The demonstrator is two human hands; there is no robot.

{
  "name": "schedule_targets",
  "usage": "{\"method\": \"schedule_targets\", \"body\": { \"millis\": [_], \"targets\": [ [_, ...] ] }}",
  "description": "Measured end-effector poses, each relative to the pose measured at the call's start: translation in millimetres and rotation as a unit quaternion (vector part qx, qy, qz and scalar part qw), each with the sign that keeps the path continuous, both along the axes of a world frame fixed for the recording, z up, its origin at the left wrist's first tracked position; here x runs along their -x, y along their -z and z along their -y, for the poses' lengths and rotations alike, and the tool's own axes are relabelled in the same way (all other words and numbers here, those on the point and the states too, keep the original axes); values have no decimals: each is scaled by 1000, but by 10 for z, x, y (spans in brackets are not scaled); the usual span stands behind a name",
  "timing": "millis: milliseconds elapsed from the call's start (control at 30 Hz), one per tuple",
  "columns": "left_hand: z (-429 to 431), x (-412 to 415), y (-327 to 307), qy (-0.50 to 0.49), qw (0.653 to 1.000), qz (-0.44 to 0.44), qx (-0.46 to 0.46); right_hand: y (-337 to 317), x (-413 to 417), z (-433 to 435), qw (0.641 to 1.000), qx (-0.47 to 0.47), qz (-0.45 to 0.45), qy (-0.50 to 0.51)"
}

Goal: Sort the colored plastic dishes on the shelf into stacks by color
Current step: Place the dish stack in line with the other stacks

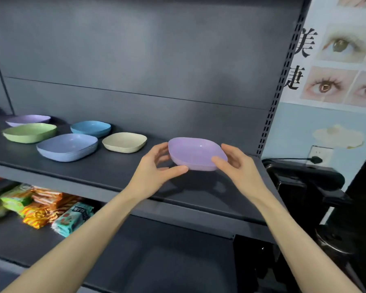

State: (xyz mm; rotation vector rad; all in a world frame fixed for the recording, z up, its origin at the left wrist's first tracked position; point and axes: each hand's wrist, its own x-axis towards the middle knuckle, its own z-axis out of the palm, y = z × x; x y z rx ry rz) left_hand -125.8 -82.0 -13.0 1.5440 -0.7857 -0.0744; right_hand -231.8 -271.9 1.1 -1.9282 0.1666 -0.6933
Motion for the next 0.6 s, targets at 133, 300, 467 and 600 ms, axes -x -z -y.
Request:
{"method": "schedule_targets", "body": {
  "millis": [133,300,467,600],
  "targets": [
    [-565,-202,-40,-32,999,4,28,-85,-358,-470,997,-17,19,-68],
    [-1324,-504,-78,-61,996,1,60,-151,-820,-1190,991,-12,32,-132],
    [-2213,-859,-96,-79,994,-2,72,-139,-1352,-2035,986,-5,50,-160],
    [-2996,-1209,-100,-97,993,8,63,-93,-1836,-2756,981,0,61,-186]
  ]
}}
